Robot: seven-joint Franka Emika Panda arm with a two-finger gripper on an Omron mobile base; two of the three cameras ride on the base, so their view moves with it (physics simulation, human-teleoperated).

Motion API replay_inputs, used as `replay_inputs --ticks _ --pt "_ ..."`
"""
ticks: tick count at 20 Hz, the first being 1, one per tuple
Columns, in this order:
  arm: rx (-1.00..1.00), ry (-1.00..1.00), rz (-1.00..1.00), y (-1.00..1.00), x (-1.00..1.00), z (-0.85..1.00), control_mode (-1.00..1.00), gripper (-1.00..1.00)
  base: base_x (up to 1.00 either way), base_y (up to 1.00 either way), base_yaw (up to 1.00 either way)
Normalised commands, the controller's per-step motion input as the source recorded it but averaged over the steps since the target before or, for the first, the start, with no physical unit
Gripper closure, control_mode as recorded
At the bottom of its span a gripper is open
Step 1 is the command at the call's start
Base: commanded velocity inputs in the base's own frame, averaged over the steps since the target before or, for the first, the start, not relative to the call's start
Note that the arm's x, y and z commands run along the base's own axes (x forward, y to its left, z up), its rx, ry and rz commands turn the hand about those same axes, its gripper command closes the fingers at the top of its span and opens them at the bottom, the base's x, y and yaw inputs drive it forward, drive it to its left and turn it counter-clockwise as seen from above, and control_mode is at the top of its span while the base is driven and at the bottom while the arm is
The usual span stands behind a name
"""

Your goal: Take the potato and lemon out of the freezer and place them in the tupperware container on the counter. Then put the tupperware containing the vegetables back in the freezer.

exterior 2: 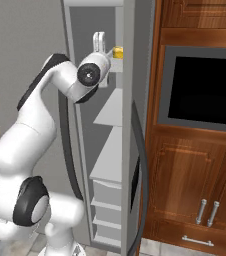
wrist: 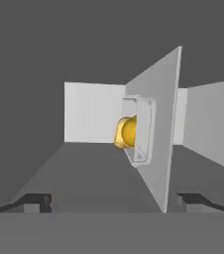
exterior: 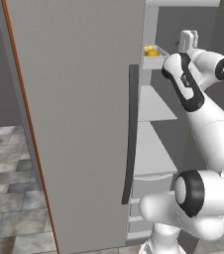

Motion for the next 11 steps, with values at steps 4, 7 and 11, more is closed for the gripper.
replay_inputs --ticks 4,7,11 --pt "0.00 -0.22 -0.09 0.00 -1.00 0.33 -1.00 -1.00 0.00 0.00 0.00" --pt "0.00 -0.18 -0.08 0.00 -1.00 0.31 -1.00 -1.00 0.00 0.00 0.00" --pt "0.00 -0.12 -0.08 0.00 -1.00 0.27 -1.00 -1.00 0.00 0.00 0.00"
